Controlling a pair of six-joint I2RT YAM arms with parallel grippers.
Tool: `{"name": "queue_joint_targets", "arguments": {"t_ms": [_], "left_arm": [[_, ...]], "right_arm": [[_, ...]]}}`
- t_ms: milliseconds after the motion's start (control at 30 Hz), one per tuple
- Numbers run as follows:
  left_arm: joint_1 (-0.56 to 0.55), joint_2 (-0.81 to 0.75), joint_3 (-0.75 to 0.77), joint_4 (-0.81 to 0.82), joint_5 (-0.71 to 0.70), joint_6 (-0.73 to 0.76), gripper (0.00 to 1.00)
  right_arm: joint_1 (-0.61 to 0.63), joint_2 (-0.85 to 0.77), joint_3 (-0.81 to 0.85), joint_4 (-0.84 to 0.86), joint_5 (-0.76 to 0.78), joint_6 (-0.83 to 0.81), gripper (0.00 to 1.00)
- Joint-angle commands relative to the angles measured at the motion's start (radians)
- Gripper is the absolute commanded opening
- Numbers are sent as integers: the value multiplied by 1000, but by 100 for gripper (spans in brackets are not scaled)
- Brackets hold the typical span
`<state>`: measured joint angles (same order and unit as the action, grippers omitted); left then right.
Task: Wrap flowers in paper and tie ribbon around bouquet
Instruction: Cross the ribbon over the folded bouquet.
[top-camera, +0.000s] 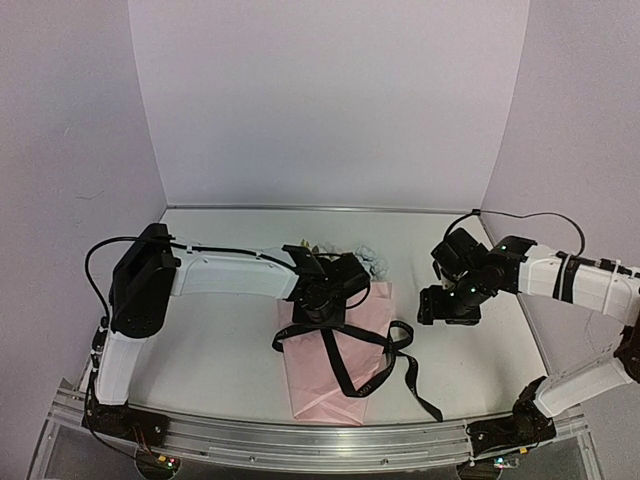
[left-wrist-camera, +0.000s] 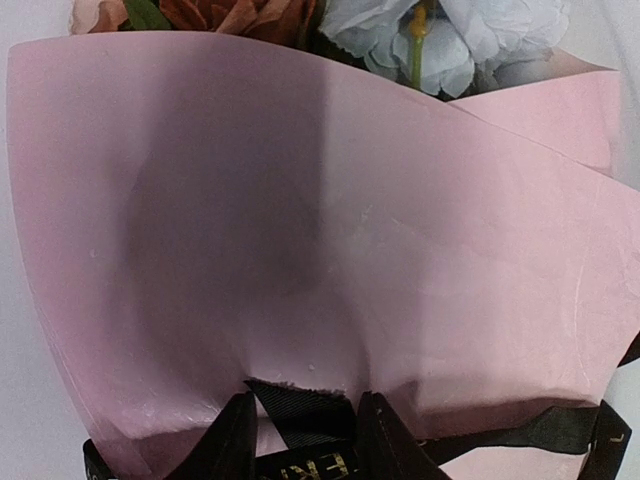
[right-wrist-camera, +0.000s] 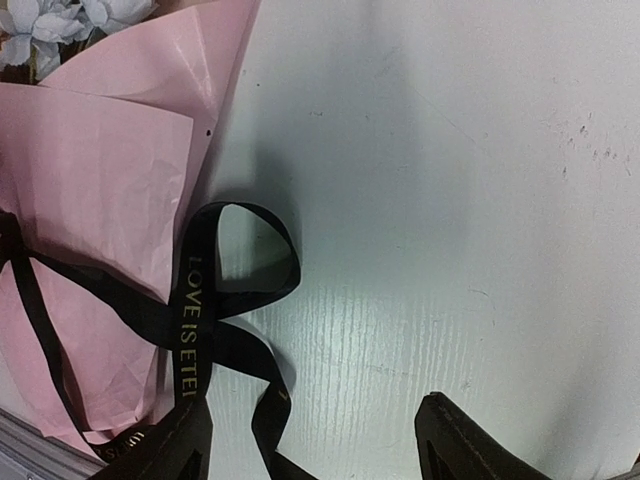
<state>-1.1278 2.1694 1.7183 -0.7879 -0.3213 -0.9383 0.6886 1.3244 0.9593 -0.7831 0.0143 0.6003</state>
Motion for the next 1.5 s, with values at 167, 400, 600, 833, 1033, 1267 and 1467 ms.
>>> {"name": "queue_joint_targets", "arguments": {"t_ms": [167, 400, 600, 833, 1033, 1267, 1467], "left_arm": [[-6, 13, 46, -48, -52, -18, 17], [-1, -3, 43, -52, -98, -8, 0], [23, -66, -1, -14, -140, 7, 0], [75, -212, -123, 71, -191, 14, 0], [130, -346, -244, 114, -228, 11, 0], [188, -457, -376, 170, -227, 32, 0], [235, -530, -461, 227, -205, 60, 0]], "right_arm": [[-17, -31, -16, 12, -3, 2, 72], [-21, -26, -14, 13, -6, 5, 72], [-22, -13, -9, 14, -42, 4, 71], [-21, -2, -39, 30, -126, -21, 71], [-8, 3, -81, 41, -179, -35, 66], [84, 82, -118, 128, -148, -49, 60], [125, 196, -130, 202, -95, -22, 56]]}}
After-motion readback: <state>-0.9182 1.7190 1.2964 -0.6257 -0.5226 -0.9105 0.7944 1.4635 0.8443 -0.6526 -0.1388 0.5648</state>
